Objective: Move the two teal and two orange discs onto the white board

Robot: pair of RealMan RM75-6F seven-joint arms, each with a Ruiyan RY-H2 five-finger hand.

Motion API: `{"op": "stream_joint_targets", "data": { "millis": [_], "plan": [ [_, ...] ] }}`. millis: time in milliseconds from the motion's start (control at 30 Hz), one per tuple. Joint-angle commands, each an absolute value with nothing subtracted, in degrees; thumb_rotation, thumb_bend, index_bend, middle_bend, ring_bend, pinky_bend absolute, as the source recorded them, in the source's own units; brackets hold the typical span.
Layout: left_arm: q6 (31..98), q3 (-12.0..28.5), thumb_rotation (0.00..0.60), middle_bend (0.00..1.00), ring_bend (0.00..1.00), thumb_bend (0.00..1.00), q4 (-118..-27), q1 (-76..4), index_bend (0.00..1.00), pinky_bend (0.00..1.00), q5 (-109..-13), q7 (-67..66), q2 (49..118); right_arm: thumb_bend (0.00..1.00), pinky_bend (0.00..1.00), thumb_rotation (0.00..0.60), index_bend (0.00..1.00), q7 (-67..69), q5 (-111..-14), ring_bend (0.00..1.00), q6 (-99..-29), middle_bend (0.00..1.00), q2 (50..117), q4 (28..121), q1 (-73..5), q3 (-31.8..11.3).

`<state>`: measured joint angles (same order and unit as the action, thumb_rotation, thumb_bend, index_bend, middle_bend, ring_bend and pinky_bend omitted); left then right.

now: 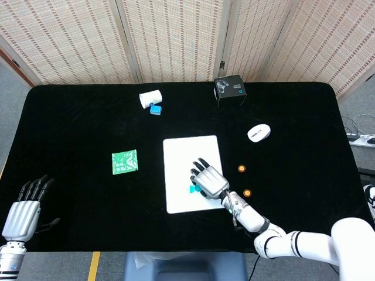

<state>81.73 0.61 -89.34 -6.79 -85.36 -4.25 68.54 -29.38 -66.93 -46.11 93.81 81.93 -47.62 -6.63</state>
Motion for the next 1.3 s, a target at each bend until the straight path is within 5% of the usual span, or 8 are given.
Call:
{"op": "stream_joint_targets", "data": {
  "millis": [33, 567, 800, 1300],
  "plan": [
    [81.6, 0.6, 0.600, 0.01, 0.04, 0.15, -89.2, -6.8, 0.05, 0.00, -85.4, -4.2, 68.6, 0.44, 0.00, 0.600, 0.50, -29.7, -66.9, 0.07, -46.3, 0.24, 93.8, 82.0, -47.8, -6.4],
    [81.4, 0.7, 0.600, 0.01, 0.04, 0.15, -88.9, -6.9, 0.05, 0.00, -85.3, -4.0, 68.8, 0.44, 0.00, 0.600, 0.29, -30.5, -66.0, 0.06, -48.0, 0.24, 93.0, 82.9, -47.7, -5.5],
    [81.1, 0.8, 0.600, 0.01, 0.04, 0.15, -88.8, -7.2, 0.05, 0.00, -85.4, -3.9, 69.0, 0.44, 0.00, 0.600, 0.29, -28.4, -67.6, 0.06, -53.6, 0.24, 88.2, 86.1, -44.4, -5.4],
    [81.1, 0.8, 0.600, 0.01, 0.04, 0.15, -89.8, -7.9, 0.05, 0.00, -86.7, -4.5, 69.0, 0.44, 0.00, 0.600, 0.35, -21.0, -74.5, 0.06, -62.3, 0.24, 80.7, 87.0, -32.9, 2.6]
  ]
}}
